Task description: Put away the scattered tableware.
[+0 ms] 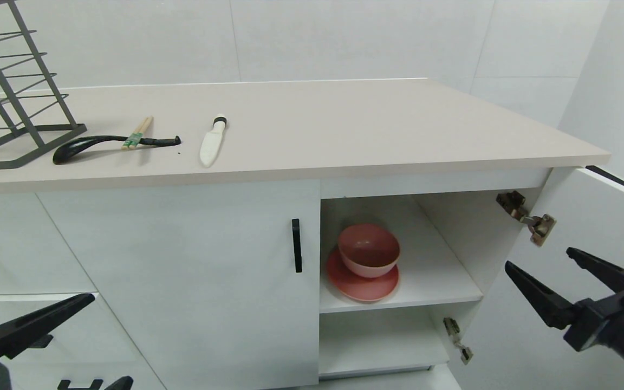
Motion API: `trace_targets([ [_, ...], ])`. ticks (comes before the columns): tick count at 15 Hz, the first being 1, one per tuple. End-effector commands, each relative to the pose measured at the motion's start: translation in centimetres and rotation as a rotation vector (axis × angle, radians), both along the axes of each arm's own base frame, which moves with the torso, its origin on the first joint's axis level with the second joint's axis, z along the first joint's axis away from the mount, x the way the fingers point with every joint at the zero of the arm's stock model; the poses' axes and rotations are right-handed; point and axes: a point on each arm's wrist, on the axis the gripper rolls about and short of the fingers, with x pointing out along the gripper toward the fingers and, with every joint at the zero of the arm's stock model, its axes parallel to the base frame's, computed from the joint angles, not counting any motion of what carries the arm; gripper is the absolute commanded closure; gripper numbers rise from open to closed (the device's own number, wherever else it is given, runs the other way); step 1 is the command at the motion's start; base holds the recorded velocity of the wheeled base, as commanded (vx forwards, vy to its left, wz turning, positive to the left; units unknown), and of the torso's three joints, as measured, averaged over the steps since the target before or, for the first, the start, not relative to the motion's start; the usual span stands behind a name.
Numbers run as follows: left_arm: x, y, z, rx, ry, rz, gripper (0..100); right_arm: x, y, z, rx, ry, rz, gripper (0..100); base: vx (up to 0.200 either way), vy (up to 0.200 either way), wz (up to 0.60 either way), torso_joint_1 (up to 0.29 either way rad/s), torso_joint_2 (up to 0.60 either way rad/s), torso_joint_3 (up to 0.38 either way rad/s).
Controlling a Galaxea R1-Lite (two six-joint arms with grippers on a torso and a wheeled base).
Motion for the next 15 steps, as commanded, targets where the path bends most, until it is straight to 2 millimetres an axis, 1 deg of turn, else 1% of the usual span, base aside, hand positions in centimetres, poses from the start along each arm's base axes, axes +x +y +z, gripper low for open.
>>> trace_targets([
  [1, -0.7, 0.6, 0.3, -0.032, -0.042, 0.046, 0, -2.2, -2.0, 1.6, 0.005, -0.108, -0.064, 0, 0.000, 0.000, 0.00, 0.000, 0.00, 0.000],
  [2, -1.4, 1.1, 0.3, -0.047, -0.067, 0.074, 0, -3.6, -3.3, 1.9, -0.020, -0.149, -0.133, 0, 0.000, 0.000, 0.00, 0.000, 0.00, 0.000],
  [3, -1.8, 1.3, 0.1, -0.048, -0.065, 0.094, 0, -4.7, -4.0, 1.8, -0.045, -0.148, -0.160, 0, 0.000, 0.000, 0.00, 0.000, 0.00, 0.000],
  [4, -2.0, 1.5, -0.1, -0.043, -0.050, 0.109, 0, -6.0, -4.5, 1.6, -0.052, -0.146, -0.184, 0, 0.000, 0.000, 0.00, 0.000, 0.00, 0.000],
  [5, -2.1, 1.5, -0.2, -0.040, -0.044, 0.117, 0, -6.7, -4.8, 1.7, -0.050, -0.149, -0.198, 0, 0.000, 0.000, 0.00, 0.000, 0.00, 0.000],
  [6, -2.2, 1.6, -0.2, -0.043, -0.040, 0.129, 0, -8.1, -5.4, 1.7, -0.053, -0.145, -0.221, 0, 0.000, 0.000, 0.00, 0.000, 0.00, 0.000],
  [7, -2.2, 1.7, -0.2, -0.051, -0.034, 0.142, 0, -8.9, -5.7, 1.8, -0.058, -0.138, -0.241, 0, 0.000, 0.000, 0.00, 0.000, 0.00, 0.000],
  [8, -2.2, 1.7, -0.3, -0.056, -0.027, 0.152, 0, -9.6, -5.9, 1.5, -0.063, -0.134, -0.265, 0, 0.000, 0.000, 0.00, 0.000, 0.00, 0.000],
  [10, -2.2, 1.7, -0.3, -0.058, -0.024, 0.155, 0, -9.9, -6.0, 1.4, -0.063, -0.134, -0.279, 0, 0.000, 0.000, 0.00, 0.000, 0.00, 0.000],
  [11, -2.5, 1.9, -0.8, -0.063, -0.014, 0.189, 0, -11.5, -6.4, 0.5, -0.063, -0.148, -0.350, 0, 0.000, 0.000, 0.00, 0.000, 0.00, 0.000],
  [14, -4.2, 2.5, -1.6, -0.074, -0.044, 0.249, 0, -13.6, -6.6, -0.9, -0.057, -0.181, -0.405, 0, 0.000, 0.000, 0.00, 0.000, 0.00, 0.000],
  [15, -4.8, 2.6, -2.1, -0.072, -0.045, 0.265, 0, -13.9, -6.6, -1.1, -0.057, -0.183, -0.417, 0, 0.000, 0.000, 0.00, 0.000, 0.00, 0.000],
])
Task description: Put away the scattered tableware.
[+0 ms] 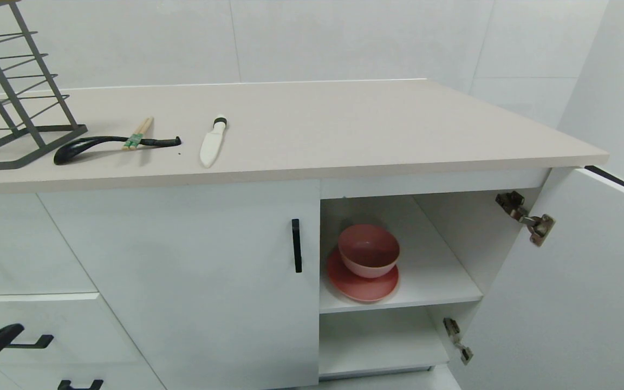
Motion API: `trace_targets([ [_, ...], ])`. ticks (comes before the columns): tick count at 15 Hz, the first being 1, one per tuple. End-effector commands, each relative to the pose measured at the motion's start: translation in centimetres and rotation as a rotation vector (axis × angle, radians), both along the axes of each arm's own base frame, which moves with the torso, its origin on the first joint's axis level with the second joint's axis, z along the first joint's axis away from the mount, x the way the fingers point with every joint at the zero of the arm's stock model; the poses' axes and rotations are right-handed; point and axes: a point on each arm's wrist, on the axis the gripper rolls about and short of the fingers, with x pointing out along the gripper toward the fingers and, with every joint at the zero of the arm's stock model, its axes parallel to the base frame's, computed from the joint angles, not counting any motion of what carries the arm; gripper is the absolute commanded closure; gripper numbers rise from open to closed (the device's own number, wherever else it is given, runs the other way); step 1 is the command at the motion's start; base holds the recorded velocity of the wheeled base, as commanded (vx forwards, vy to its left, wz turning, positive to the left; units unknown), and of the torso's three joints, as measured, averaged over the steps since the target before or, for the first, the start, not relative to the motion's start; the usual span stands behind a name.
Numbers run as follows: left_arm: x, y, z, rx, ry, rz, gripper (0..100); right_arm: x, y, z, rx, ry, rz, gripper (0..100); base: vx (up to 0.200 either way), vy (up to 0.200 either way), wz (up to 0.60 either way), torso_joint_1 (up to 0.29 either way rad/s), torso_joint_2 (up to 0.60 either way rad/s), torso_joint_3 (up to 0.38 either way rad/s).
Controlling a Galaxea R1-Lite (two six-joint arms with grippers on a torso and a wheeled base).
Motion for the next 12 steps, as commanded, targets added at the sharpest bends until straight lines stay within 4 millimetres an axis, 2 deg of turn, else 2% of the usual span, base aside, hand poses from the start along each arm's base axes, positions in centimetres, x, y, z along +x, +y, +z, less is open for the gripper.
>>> trace_targets([
  [1, -1.8, 0.4, -0.8, -0.012, -0.063, 0.058, 0, -2.5, -0.1, -1.3, 0.007, -0.102, -0.081, 0, 0.000, 0.000, 0.00, 0.000, 0.00, 0.000],
  [3, -2.7, 0.5, -1.7, -0.010, -0.074, 0.121, 0, -3.2, 0.1, -2.5, 0.001, -0.086, -0.061, 0, 0.000, 0.000, 0.00, 0.000, 0.00, 0.000],
  [6, -3.2, 0.5, -2.5, -0.007, -0.061, 0.152, 0, -2.9, 0.1, -4.7, 0.002, 0.007, -0.044, 0, 0.000, 0.000, 0.00, 0.000, 0.00, 0.000],
  [12, -4.3, 0.4, -4.3, -0.001, -0.034, 0.231, 0, -2.8, 0.4, -4.8, 0.015, 0.012, 0.060, 0, 0.000, 0.000, 0.00, 0.000, 0.00, 0.000],
])
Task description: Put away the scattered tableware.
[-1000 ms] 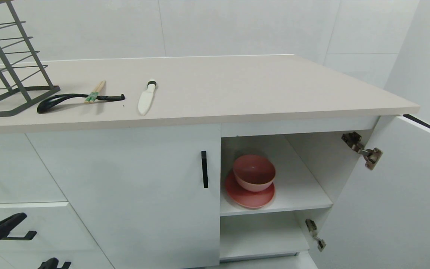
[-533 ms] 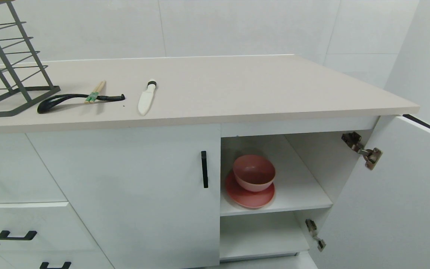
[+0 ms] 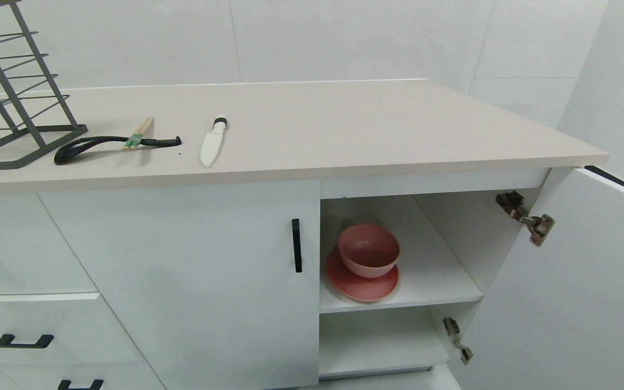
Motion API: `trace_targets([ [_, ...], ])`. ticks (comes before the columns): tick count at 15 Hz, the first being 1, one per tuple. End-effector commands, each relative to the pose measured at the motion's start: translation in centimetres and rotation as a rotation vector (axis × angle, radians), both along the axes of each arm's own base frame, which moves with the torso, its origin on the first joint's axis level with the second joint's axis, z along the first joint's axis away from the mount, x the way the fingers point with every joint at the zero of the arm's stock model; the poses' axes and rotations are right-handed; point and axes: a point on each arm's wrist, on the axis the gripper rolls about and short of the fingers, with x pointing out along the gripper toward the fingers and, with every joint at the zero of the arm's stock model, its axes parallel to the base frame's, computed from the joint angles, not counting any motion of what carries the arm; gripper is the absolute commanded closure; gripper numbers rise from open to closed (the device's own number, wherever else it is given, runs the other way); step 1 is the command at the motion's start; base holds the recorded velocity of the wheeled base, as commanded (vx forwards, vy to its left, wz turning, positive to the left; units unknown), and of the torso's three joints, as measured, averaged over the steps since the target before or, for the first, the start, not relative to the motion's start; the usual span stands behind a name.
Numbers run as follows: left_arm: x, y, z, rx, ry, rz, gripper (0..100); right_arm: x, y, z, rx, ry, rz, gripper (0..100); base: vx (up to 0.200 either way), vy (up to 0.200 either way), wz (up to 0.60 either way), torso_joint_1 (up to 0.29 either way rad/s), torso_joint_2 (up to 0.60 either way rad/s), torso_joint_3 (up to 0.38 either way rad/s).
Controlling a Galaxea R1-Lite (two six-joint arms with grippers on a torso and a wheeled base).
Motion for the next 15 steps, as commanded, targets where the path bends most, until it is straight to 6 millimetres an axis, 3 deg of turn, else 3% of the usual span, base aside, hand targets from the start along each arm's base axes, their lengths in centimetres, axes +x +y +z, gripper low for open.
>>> trace_targets([
  [1, -0.4, 0.0, -0.3, 0.000, -0.035, 0.014, 0, 0.0, 0.0, 0.0, 0.001, 0.003, 0.001, 0, 0.000, 0.000, 0.00, 0.000, 0.00, 0.000],
  [6, -0.3, 0.5, -1.3, 0.031, 0.060, 0.240, 0, 0.0, 0.0, 0.0, -0.014, 0.004, 0.001, 0, 0.000, 0.000, 0.00, 0.000, 0.00, 0.000],
  [13, -0.3, 0.5, -1.4, 0.030, 0.069, 0.253, 0, 0.0, 0.0, 0.0, -0.019, -0.001, -0.019, 0, 0.000, 0.000, 0.00, 0.000, 0.00, 0.000],
  [15, -0.3, 0.5, -1.4, 0.020, 0.069, 0.259, 0, 0.0, 0.0, 0.0, -0.019, -0.001, -0.019, 0, -0.200, 0.000, 0.00, 0.002, 0.00, -0.002],
])
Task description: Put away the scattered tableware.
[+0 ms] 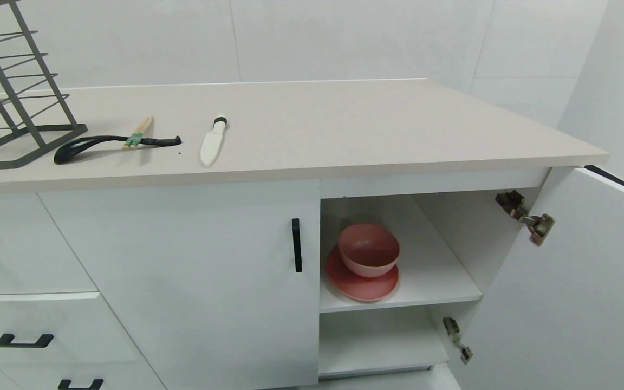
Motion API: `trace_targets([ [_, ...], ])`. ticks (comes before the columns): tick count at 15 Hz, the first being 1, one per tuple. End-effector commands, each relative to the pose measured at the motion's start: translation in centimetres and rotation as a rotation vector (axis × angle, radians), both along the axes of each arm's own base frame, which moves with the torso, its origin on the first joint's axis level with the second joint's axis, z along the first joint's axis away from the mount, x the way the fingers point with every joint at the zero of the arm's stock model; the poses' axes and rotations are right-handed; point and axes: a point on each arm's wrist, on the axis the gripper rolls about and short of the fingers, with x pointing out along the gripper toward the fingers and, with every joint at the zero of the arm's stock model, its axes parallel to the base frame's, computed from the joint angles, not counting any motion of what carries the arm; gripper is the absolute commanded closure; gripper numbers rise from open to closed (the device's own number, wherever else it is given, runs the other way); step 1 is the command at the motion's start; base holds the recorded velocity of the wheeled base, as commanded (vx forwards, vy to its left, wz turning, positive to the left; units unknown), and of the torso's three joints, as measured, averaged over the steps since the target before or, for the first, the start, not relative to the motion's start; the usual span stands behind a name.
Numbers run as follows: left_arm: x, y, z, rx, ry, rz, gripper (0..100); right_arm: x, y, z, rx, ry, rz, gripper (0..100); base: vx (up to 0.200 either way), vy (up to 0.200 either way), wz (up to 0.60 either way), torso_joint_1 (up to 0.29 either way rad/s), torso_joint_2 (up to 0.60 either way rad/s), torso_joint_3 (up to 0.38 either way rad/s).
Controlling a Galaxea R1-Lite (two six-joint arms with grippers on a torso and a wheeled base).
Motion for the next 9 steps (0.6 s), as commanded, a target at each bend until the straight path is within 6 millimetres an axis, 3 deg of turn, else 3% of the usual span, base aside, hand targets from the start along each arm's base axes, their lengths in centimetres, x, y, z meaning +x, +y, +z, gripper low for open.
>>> trace_targets([
  [1, 0.00, 0.00, 0.01, -0.003, -0.001, 0.001, 0, 0.05, 0.00, 0.01, 0.000, 0.004, 0.000, 0, -0.200, 0.000, 0.00, 0.012, 0.00, -0.002],
  [4, 0.00, -0.01, -0.01, 0.000, 0.001, -0.002, 0, 0.08, 0.01, 0.02, 0.000, -0.005, 0.003, 0, -0.200, 0.000, 0.00, 0.002, 0.01, -0.002],
  [7, 0.00, -0.01, -0.01, 0.002, 0.001, -0.002, 0, 0.08, 0.01, 0.02, -0.002, -0.005, 0.006, 0, 0.000, 0.000, 0.00, 0.000, 0.00, 0.000],
  [9, 0.00, -0.01, -0.01, 0.005, 0.001, -0.005, 0, 0.08, 0.01, 0.02, -0.002, -0.005, 0.006, 0, -0.200, -0.200, 0.00, 0.002, 0.00, 0.002],
])
